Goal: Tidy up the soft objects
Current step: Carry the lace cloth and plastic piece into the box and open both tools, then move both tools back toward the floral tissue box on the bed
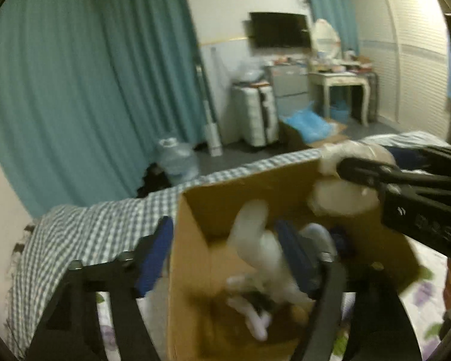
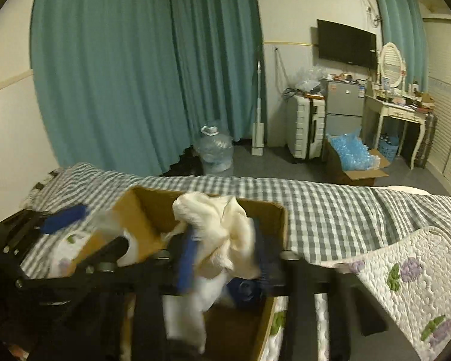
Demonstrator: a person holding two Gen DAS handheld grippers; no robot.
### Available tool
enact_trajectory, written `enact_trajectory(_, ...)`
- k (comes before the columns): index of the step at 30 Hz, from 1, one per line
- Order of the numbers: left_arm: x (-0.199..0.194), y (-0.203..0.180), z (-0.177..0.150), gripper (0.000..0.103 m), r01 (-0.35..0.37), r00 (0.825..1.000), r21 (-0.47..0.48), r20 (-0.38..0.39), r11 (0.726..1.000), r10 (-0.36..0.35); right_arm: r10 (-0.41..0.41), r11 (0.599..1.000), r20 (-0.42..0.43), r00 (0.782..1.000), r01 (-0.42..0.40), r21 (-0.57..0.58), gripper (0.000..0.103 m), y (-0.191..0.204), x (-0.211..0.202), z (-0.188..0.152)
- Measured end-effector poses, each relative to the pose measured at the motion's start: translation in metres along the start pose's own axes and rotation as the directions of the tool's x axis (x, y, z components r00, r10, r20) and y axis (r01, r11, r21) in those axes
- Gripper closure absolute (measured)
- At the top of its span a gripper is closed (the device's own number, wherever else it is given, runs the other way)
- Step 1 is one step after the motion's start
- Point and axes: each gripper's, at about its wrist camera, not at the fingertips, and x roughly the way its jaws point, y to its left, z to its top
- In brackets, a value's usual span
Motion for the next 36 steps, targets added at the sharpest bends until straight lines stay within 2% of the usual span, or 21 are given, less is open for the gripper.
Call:
enact_trajectory(2,0.010,0.004,-0.001,0.029,0.018,1.000,-0.019,-0.016,1.000,-0.019,-0.011,1.000,0.004,1.000,0.011,0.001,0.023,-0.004,0.014,-0.003)
enact_trajectory(3,0.014,0.005,-0.002,0.029,0.021,0.999,-0.022,-0.028,1.000,-0.022,-0.003,1.000,0.012,1.000,0.003,0.008,0.020,-0.006,0.019,-0.004)
enact_trajectory(5,0.015,0.006,-0.002,0.029,0.015,0.999,-0.020,-0.037,1.000,-0.015,-0.014,1.000,0.021,1.000,0.014,0.015,0.018,-0.010,0.022,-0.006)
enact_trajectory(6,0.013,0.006,-0.002,0.029,0.011,0.999,-0.018,-0.040,1.000,-0.011,-0.022,1.000,0.026,0.999,0.022,0.019,0.013,-0.012,0.022,-0.007)
enact_trajectory(10,-0.010,0.010,0.000,0.029,0.015,0.999,-0.032,-0.034,0.999,-0.016,-0.044,0.998,0.040,0.998,0.043,0.036,0.011,-0.013,0.006,-0.006)
enact_trajectory(14,-0.053,0.020,0.014,0.029,-0.004,1.000,-0.056,0.024,0.998,0.005,-0.055,0.998,0.068,0.996,0.052,0.047,0.009,-0.010,-0.034,0.002)
enact_trajectory(18,-0.121,0.037,0.028,0.026,0.008,0.994,-0.099,0.110,0.995,0.003,-0.067,0.998,0.117,0.991,0.066,0.013,0.003,0.004,-0.090,0.016)
enact_trajectory(20,-0.160,0.044,0.034,0.014,-0.005,0.986,-0.110,0.167,0.994,0.024,-0.057,0.998,0.136,0.989,0.059,-0.015,0.002,0.015,-0.122,0.023)
enact_trajectory(23,-0.212,0.054,0.039,0.013,-0.024,0.970,-0.113,0.237,0.993,0.050,-0.040,0.997,0.156,0.987,0.049,-0.055,0.001,0.033,-0.168,0.029)
enact_trajectory(26,-0.252,0.065,0.037,0.013,-0.020,0.965,-0.126,0.257,0.992,0.052,-0.021,0.995,0.165,0.986,0.037,-0.091,0.001,0.050,-0.208,0.030)
enact_trajectory(31,-0.276,0.078,0.018,0.013,-0.038,0.972,-0.149,0.225,0.988,0.071,0.005,0.992,0.185,0.983,0.018,-0.124,0.001,0.077,-0.258,0.016)
enact_trajectory(36,-0.254,0.093,-0.025,0.013,-0.052,0.991,-0.174,0.110,0.983,0.071,0.048,0.987,0.164,0.985,-0.022,-0.160,0.001,0.099,-0.266,-0.013)
